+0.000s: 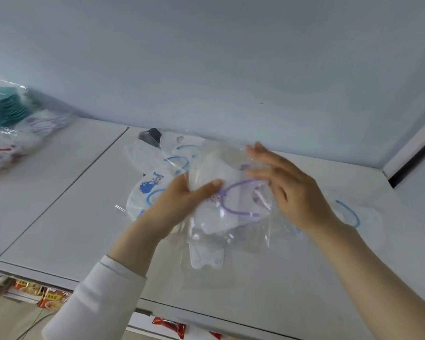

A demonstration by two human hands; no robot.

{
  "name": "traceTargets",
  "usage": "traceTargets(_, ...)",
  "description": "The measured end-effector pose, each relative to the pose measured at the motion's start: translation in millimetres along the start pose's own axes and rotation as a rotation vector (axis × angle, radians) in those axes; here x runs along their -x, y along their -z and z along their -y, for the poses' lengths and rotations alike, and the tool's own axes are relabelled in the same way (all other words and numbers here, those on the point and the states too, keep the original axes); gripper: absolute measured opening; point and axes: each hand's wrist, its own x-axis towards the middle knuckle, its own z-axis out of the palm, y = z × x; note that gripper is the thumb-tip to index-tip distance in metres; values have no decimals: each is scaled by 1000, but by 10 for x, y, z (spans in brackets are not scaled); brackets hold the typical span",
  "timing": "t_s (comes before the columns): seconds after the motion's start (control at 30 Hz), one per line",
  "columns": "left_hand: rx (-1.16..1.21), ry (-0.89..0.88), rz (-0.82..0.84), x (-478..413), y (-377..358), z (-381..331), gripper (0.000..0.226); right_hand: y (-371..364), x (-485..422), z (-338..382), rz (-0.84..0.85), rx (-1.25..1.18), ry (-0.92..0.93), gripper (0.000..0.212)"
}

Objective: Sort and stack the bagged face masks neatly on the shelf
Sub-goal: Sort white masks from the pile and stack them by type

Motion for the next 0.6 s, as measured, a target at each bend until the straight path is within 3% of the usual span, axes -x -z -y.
traceTargets(0.07,30,-43,-205,-20,206,35,8,-41,8,-96,-49,1,-193,30)
traceTargets(0.13,104,-80,-383,-39,522,81,9,-139,93,-143,100,-27,-286,52)
traceTargets(0.2,172,-92,-511,-38,813,130,9,-323,245,-102,353,4,-196,61)
traceTargets(0.27,222,-95,-584,-20,1017,187,12,-439,389,-17,440,122,-62,62)
traceTargets(0.43,282,-86,-651,72,1108,277,25,-323,512,157,307,95,57,47)
traceTargets(0.5,265,-69,-639,99,1046,308,20,-313,424,125,203,52,-40,48)
traceTargets(0.57,256,-57,-613,113,942,323,9,-342,226,35,113,92,-238,46)
traceTargets(0.6,259,-55,-597,116,890,323,6,-366,111,-26,130,170,-362,55)
